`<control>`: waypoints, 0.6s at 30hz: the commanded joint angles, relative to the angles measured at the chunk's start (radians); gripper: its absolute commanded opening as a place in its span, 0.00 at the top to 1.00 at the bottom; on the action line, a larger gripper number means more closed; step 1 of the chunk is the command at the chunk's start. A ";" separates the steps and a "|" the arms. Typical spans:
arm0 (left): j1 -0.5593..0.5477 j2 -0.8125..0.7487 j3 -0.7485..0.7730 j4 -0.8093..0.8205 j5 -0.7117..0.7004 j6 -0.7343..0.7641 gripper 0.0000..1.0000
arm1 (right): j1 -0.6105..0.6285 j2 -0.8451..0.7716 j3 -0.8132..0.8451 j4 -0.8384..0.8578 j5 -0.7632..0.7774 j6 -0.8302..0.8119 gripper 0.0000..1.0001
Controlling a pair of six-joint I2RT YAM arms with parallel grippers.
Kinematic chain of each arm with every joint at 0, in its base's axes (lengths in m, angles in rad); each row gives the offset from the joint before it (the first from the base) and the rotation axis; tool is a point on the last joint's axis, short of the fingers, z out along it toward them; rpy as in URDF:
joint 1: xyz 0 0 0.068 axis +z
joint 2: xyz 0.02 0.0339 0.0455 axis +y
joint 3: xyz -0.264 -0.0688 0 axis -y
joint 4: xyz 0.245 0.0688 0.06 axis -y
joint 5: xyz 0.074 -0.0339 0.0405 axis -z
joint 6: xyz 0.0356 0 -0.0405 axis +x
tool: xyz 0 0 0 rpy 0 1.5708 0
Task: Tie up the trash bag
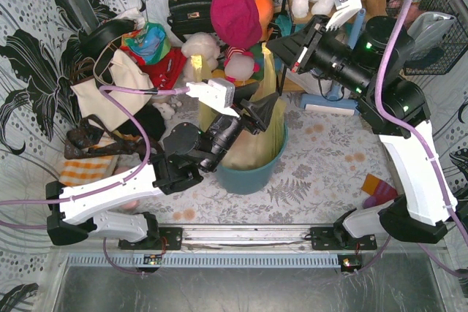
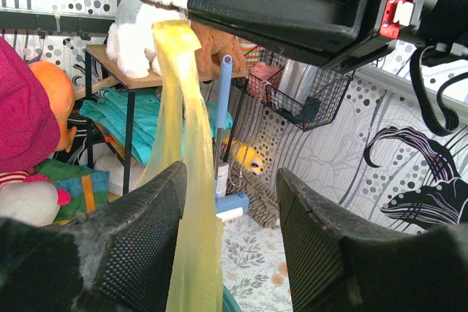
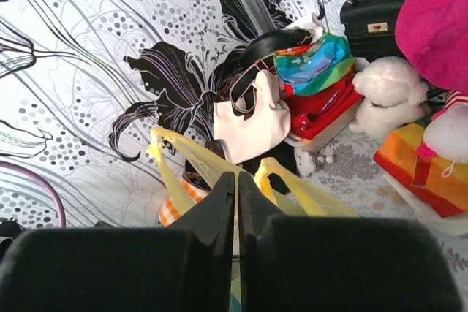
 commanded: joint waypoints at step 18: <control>0.017 0.002 0.010 0.056 -0.012 0.001 0.38 | 0.004 0.019 0.028 -0.013 0.063 -0.038 0.68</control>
